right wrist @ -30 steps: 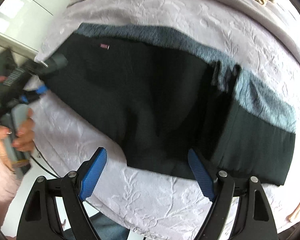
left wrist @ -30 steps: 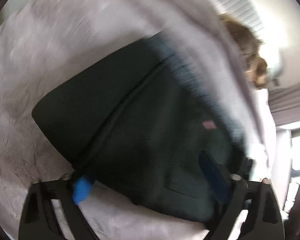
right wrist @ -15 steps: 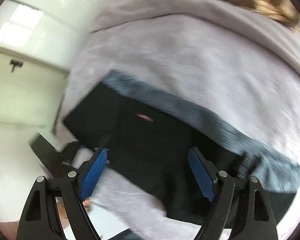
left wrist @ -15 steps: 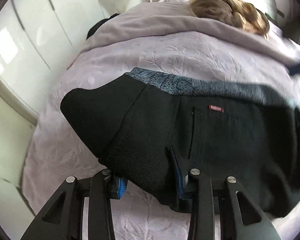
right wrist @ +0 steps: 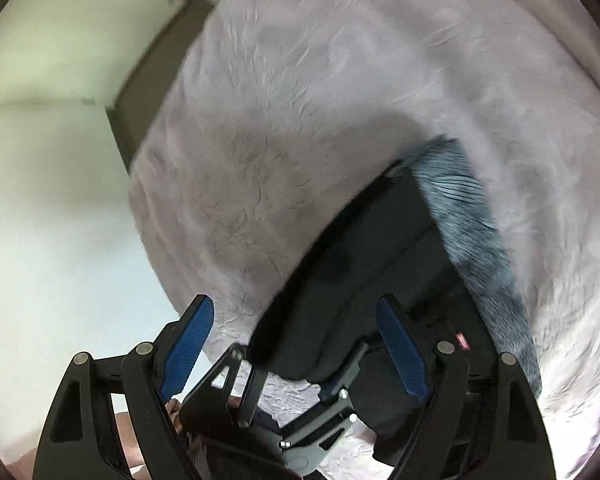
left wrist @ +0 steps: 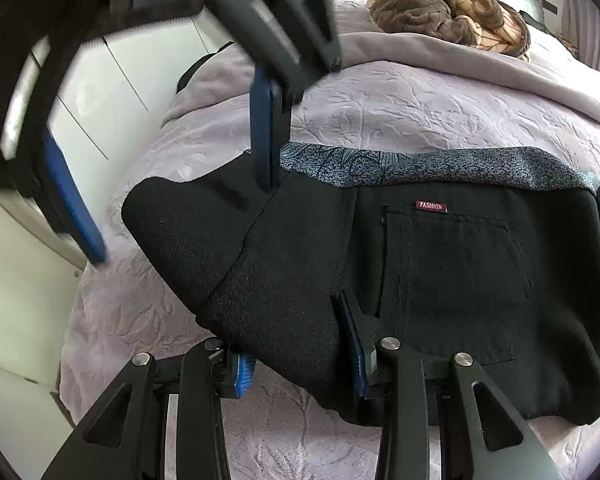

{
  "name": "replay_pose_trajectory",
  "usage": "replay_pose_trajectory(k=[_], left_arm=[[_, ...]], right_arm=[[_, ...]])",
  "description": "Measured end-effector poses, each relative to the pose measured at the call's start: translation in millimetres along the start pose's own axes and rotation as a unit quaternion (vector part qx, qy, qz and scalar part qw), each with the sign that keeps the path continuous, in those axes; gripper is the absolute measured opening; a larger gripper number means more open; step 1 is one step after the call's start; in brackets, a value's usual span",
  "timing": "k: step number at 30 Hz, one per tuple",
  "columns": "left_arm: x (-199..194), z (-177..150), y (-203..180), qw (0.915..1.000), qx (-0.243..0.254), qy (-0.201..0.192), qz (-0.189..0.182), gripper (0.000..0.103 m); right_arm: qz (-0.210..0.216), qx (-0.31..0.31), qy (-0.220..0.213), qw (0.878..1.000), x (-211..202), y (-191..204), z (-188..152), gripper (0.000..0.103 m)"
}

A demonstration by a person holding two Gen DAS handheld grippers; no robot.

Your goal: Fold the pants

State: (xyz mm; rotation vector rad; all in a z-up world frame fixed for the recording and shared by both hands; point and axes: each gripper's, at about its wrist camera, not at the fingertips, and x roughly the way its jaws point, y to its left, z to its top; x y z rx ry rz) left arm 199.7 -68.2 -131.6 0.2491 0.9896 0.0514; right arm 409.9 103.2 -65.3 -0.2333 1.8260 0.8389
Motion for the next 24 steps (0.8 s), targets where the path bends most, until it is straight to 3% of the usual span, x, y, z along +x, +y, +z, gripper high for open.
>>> replay_pose_trajectory(k=[3,4,6,10,14,18,24], left_arm=[[-4,-2,-1,1.0000,0.007,-0.001,0.001,0.039],[-2,-2,-1,0.9999,0.007,0.009,-0.001,0.039],[-7,-1,-5,0.9998,0.018,0.001,0.001,0.039],[-37,10,-22,0.9973,0.062,-0.036,0.010,0.039],[-73,26,-38,0.9935,0.087,-0.073,-0.001,0.039],[-111,42,-62,0.9876,0.114,-0.105,-0.020,0.039],[-166,55,-125,0.9708,0.179,-0.147,-0.063,0.039]], right_arm=[[-0.020,0.007,0.036,0.999,20,-2,11,0.082],[-0.022,0.009,0.042,0.999,24,-4,11,0.051],[-0.014,0.020,0.038,0.999,24,-14,5,0.021],[0.041,0.021,-0.025,0.999,-8,-32,-23,0.015],[0.122,0.052,-0.090,0.987,-49,-63,-73,0.015],[0.204,0.089,-0.169,0.960,-84,-98,-136,0.015],[0.276,0.126,-0.271,0.913,-124,-155,-242,0.015]])
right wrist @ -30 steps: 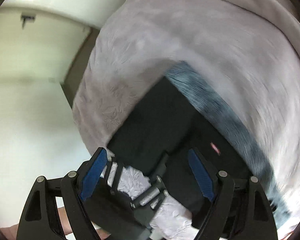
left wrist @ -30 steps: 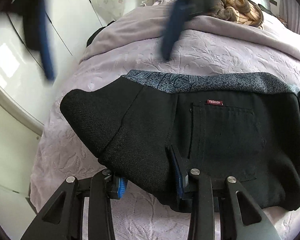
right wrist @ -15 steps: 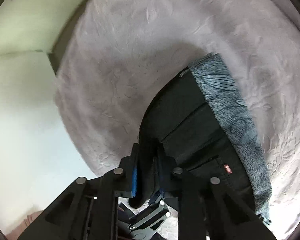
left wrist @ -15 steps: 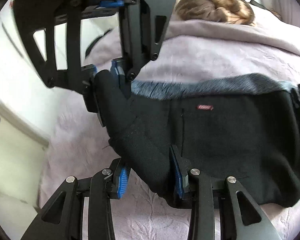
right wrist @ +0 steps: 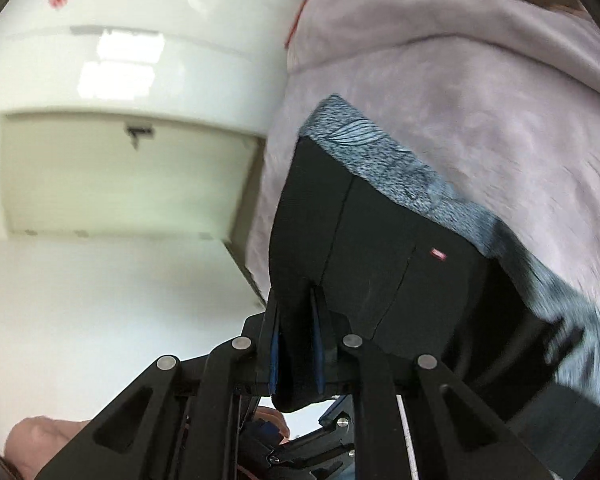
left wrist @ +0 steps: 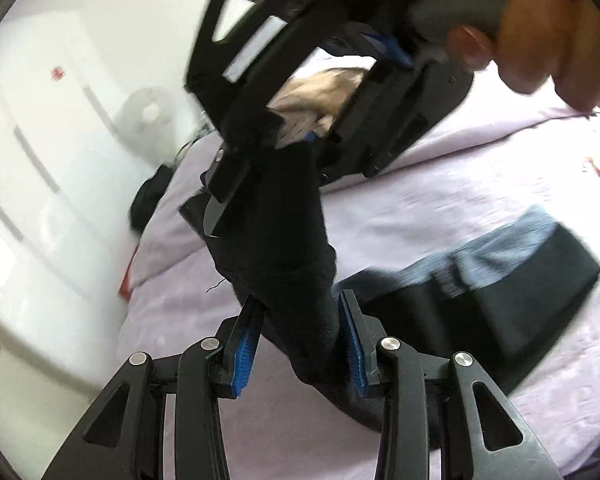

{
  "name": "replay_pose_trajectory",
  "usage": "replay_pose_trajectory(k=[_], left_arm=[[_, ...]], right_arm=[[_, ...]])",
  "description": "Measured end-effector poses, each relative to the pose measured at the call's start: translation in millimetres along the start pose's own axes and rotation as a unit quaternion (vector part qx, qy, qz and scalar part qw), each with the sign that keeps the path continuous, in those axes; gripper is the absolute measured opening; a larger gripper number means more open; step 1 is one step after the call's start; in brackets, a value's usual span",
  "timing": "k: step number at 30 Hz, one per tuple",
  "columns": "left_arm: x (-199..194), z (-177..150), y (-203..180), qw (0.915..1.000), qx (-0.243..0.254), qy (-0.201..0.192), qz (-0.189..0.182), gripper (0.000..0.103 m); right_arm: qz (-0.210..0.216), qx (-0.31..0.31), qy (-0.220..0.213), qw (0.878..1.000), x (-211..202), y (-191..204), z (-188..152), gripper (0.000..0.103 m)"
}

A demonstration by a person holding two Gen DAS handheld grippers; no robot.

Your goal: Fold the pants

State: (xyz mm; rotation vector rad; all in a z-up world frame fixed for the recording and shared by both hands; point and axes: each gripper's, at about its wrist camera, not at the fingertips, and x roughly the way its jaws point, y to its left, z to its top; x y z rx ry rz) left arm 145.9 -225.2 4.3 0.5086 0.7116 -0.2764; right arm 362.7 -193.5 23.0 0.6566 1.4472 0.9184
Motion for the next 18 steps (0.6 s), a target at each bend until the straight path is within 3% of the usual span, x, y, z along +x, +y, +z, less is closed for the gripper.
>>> replay_pose_trajectory(k=[4,10,18], left_arm=[[-14,25,-50,0.9982,0.048,-0.017,-0.032,0.039],[-18,42,-142,0.9878,0.128,-0.015,-0.087,0.039],[10,24,-259,0.9654,0.223,0.030,-0.132,0.039]], right_arm=[[0.039,0.021,-0.071,0.997,-64,-33,-49,0.015],[0.095,0.082,-0.164,0.979,-135,-119,-132,0.015],[0.103,0.175,-0.218,0.955,-164,-251,-217,0.015]])
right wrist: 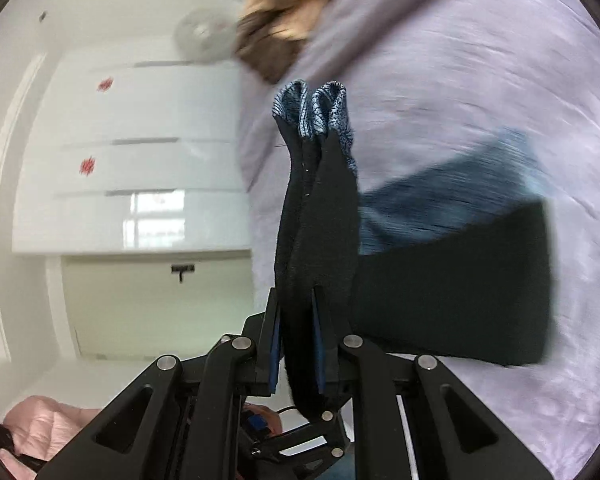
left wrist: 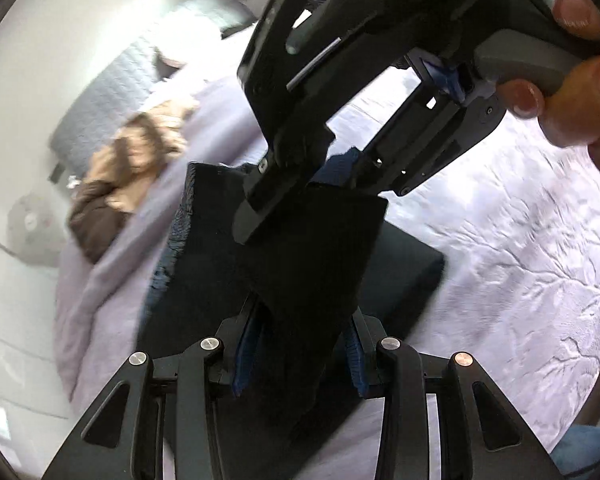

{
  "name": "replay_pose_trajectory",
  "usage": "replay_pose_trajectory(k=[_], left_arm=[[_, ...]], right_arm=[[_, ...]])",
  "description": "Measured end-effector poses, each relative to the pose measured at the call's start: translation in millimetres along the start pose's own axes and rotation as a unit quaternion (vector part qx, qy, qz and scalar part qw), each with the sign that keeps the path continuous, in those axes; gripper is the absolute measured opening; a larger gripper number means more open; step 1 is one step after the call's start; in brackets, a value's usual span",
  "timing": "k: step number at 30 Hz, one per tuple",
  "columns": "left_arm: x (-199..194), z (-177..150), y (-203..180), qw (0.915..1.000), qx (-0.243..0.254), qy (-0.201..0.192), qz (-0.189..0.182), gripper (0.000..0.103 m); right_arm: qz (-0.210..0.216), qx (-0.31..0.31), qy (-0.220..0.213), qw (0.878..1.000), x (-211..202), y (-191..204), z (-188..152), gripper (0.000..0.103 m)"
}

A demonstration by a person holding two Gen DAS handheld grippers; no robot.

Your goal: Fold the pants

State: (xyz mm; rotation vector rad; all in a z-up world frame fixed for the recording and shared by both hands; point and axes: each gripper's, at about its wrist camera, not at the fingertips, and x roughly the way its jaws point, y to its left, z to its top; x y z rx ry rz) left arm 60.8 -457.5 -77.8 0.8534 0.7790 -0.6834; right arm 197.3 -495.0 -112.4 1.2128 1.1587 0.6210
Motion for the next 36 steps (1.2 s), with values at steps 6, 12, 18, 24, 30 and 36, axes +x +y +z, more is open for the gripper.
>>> replay_pose_trajectory(k=[6,12,18,24,30,36], left_arm=[[26,-5,-32,0.9990,0.029,0.033,-0.006,0.041],[7,-12,-6,0.9977,-0.004,0.048,-0.048,0.070],[-15,-31,74,0.9918,-0.115,0.056,-0.010,0.073],[21,-60,188,0.9484,-0.295,0.116,0.020,0.073],[75,-89,243,0.8943,-0.417,0.164,0.002,0.073],[97,-100,218,0.9049,-0.389,0.172,0.010,0.073]], right_arm=[[-0.021,0.053,-0.006,0.998,0,-71,-8,0.015],[-0.048,0.052,-0.003,0.997,7,-72,-22,0.019],[-0.160,0.014,-0.005,0.987,12,-42,-25,0.023],[-0.303,-0.041,-0.044,0.951,14,4,-24,0.027],[-0.316,-0.118,-0.047,0.940,42,52,3,0.027],[-0.361,-0.117,-0.007,0.925,75,19,-10,0.026]])
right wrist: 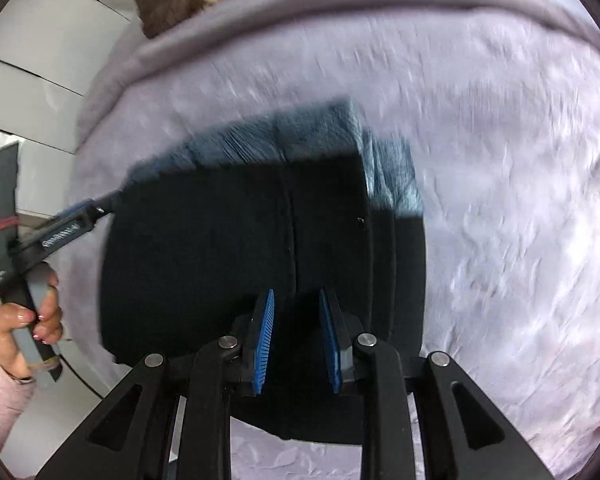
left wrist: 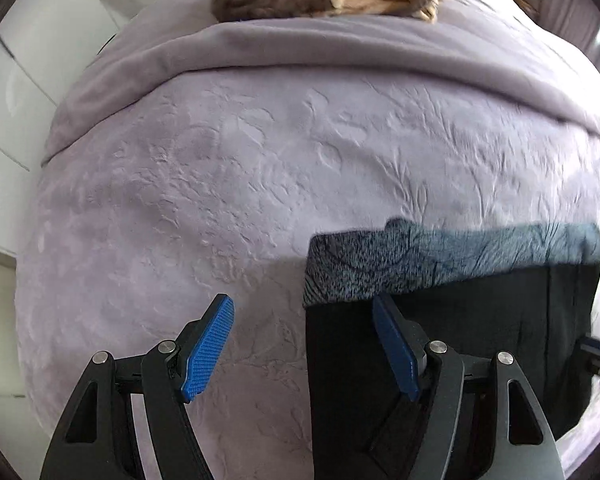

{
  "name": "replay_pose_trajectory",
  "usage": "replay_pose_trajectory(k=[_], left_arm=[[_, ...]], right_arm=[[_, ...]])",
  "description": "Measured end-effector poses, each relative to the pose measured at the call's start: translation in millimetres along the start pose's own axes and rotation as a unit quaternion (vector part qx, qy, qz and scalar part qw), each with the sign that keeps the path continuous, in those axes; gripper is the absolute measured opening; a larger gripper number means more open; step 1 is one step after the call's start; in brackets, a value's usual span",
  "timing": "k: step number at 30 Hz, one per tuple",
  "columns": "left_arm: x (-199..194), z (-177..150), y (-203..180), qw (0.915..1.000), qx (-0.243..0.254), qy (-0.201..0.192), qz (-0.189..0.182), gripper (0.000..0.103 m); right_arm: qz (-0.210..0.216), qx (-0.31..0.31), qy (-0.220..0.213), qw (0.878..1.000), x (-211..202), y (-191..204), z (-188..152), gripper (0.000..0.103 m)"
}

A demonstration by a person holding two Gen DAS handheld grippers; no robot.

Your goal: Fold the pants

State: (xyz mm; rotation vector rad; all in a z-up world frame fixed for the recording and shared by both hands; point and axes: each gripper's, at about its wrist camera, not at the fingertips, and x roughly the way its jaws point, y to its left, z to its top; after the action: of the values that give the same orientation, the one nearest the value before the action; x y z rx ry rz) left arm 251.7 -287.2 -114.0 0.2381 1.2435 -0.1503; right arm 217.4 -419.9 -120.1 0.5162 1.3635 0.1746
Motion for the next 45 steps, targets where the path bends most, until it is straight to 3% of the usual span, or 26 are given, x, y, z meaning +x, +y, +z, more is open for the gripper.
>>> replay_pose_trajectory(k=[6,11,15,21,24,27,35,41,43,45], left_arm=[[-17,-4,8,0.9999,-0.009,-0.009,-0.007,0.073],[-42,-23,9,0.9998,0.006,-0.001,-0.019,0.073],[-56,-47,0,0.9989,0.024,0.018,-0.034,0.073],[-51,-68,-16,0.9971,0.039,0.051,-0.041,0.073],[-53,-71,-20,0.9972,0.040,0.047,-0.043,0.073],[-55,-73,-22,0.9973,0.042,0.045,-0.040,0.096],[-55,-77,-24,0.9963,0.053,0.057,-0.037,0.096],[-56,-79,-24,0.9951,0.056,0.067,-0.046,0.097],[-56,-80,-24,0.9950,0.056,0.071,-0.043,0.102],[-57,-80,-25,0.9945,0.059,0.073,-0.045,0.102]], right_arm=[[-0.004,-0.014,-0.011,1.000,0,-3,-6,0.023],[-0.019,-0.017,-0.011,1.000,-7,-4,-18,0.026],[-0.013,0.018,-0.013,1.000,-22,-17,-37,0.050],[-0.007,0.054,-0.003,0.998,-35,-28,-69,0.051],[-0.013,0.065,-0.005,0.998,-37,-27,-77,0.051],[-0.015,0.075,-0.006,0.997,-39,-27,-82,0.051],[-0.019,0.083,-0.005,0.996,-42,-22,-86,0.053],[-0.021,0.082,-0.005,0.996,-42,-13,-88,0.073],[-0.023,0.078,-0.007,0.997,-42,-10,-87,0.079],[-0.026,0.074,-0.009,0.997,-43,-8,-86,0.080]])
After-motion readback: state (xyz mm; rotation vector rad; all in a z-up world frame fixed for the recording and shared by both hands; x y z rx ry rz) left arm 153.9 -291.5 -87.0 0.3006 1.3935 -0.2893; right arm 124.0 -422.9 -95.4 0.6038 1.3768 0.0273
